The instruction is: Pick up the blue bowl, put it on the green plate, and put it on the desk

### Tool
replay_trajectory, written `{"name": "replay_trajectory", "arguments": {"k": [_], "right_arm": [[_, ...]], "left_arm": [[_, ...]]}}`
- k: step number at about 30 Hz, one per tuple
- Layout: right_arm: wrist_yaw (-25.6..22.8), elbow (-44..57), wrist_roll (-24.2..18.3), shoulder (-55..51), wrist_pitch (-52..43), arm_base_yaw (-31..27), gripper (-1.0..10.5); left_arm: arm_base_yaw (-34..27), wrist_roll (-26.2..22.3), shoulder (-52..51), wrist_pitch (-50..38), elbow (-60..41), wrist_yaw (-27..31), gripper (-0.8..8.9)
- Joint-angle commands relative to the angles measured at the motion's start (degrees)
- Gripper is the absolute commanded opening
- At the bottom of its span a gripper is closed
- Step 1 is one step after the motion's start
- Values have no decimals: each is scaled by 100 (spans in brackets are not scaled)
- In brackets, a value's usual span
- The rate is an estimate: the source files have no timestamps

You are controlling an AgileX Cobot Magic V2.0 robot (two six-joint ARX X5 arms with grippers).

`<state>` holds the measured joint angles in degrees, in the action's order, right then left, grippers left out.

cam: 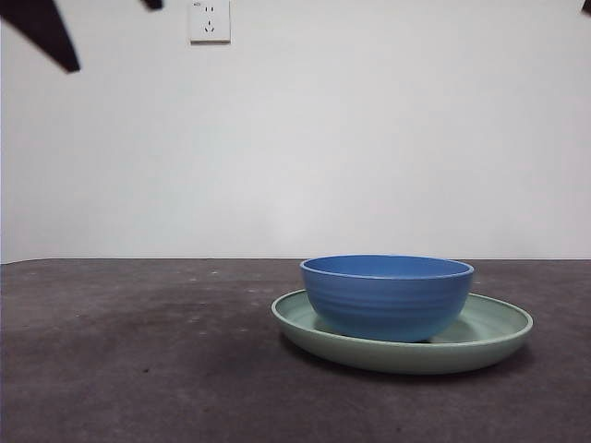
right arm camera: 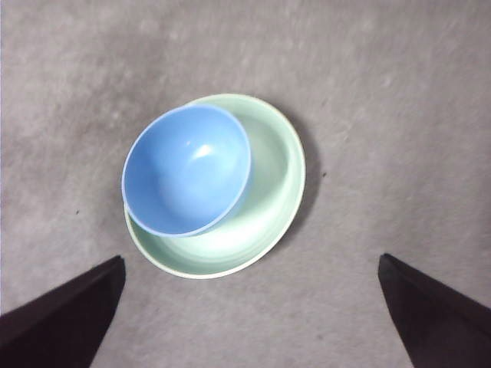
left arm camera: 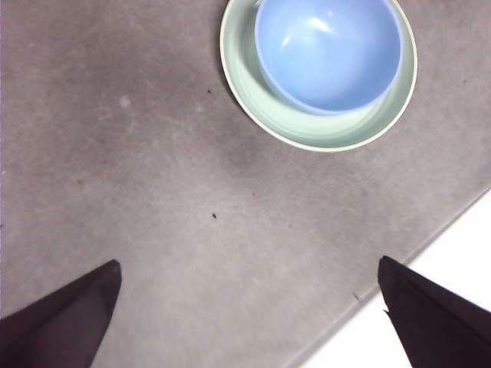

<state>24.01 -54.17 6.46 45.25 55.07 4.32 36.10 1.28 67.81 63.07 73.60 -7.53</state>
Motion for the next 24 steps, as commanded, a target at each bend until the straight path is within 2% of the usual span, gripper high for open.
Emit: {"name": "replay_trajectory", "arguments": {"k": [1, 6, 17, 24], "right_arm": [[208, -105, 20, 223, -15, -4, 537], [302, -105, -13, 568, -17, 0, 536], [304, -103, -63, 1161, 61, 0, 536], [315, -103, -122, 2205, -129, 9, 536]], "left_arm": [[28, -313, -531, -695, -695, -245, 719], [28, -365, -1397, -1552, -1779, -957, 719], [31, -319, -1591, -1615, -1926, -1097, 719], [31, -166, -1593, -1631, -1926, -1102, 719]]}}
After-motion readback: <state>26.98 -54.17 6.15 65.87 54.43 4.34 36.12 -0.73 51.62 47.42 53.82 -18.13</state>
